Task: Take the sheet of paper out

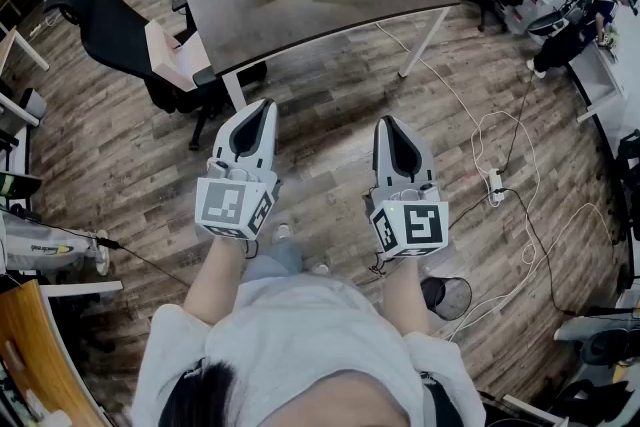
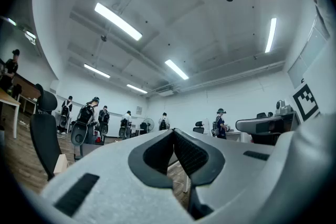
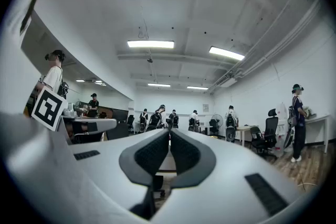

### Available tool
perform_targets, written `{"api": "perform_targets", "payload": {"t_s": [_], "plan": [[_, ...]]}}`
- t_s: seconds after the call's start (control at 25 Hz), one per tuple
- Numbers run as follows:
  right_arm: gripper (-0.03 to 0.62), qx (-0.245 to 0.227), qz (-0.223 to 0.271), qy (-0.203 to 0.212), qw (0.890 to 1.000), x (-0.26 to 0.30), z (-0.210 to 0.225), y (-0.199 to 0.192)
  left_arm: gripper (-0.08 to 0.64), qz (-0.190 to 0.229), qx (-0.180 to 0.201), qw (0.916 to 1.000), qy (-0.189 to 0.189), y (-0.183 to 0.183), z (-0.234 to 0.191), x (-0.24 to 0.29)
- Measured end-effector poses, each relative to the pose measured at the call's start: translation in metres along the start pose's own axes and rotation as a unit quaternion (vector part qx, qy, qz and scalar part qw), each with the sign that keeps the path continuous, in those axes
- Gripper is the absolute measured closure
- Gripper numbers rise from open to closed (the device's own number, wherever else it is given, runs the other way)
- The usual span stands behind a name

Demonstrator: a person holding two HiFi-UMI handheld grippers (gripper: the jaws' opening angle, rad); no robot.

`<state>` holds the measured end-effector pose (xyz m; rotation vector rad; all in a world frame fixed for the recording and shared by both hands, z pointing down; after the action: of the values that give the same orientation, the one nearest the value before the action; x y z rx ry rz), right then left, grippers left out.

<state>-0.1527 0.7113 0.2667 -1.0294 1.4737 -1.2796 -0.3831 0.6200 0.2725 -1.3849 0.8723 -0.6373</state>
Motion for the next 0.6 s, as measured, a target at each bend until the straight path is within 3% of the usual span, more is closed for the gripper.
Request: {"api": "perform_targets", "payload": {"t_s": [0.6], "plan": [[0.577, 0.004, -0.003, -0.010, 1.000, 0.052, 0.004, -0.011, 0.551, 0.001, 0.001, 0.9998, -0.018, -0.003, -0.037, 0.040]]}}
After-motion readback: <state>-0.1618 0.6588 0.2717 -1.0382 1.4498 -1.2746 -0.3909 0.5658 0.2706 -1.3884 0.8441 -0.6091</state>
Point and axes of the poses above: the fingertips, and each gripper's own axes: x forward along the fingers, z to its right, y out of its top, the point moved 9 cm from there along -x, backward along the fingers, and after that the axes turned 9 degrees about y, right-handed, at the moved point
